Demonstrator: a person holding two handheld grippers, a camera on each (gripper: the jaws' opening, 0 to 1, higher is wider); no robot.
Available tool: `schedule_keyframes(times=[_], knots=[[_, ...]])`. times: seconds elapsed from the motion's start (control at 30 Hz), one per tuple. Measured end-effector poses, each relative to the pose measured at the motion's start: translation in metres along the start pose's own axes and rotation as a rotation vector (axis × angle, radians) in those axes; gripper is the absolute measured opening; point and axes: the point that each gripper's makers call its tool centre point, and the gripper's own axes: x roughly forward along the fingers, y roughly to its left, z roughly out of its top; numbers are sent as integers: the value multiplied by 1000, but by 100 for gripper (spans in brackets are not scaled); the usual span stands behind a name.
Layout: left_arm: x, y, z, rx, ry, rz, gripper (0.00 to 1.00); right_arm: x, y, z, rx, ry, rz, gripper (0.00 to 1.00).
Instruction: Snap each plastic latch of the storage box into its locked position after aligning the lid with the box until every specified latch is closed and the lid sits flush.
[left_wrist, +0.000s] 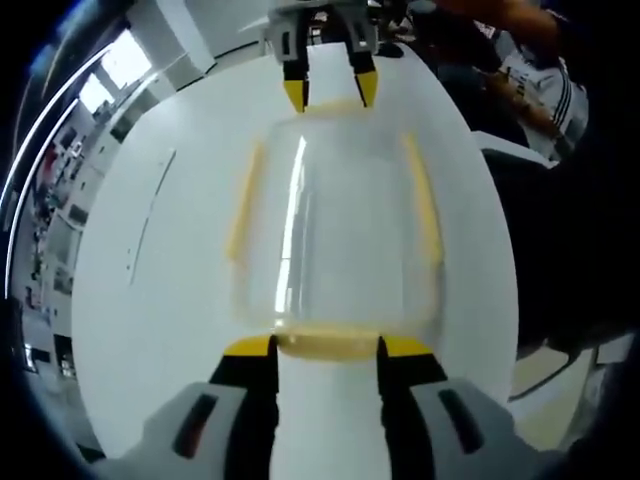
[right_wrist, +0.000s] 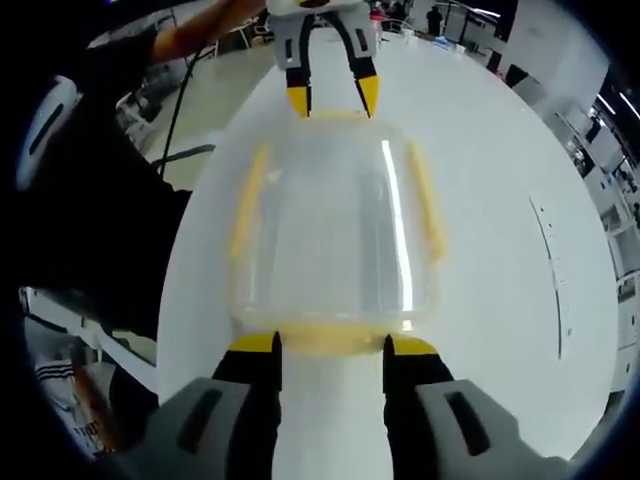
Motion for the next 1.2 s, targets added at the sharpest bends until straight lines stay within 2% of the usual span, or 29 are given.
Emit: schedule_keyframes(times=[0.63,0.93,1.2], knots=[[0,0,0,-2,3,17,37,1,-3,-1,-41,-28,-14,37],[0,3,1,7,-16,19,37,2,-2,-3,-17,-4,-1,38],[2,3,1,7,-1,-3,37,1,-3,-2,-9,-2,-1,37]])
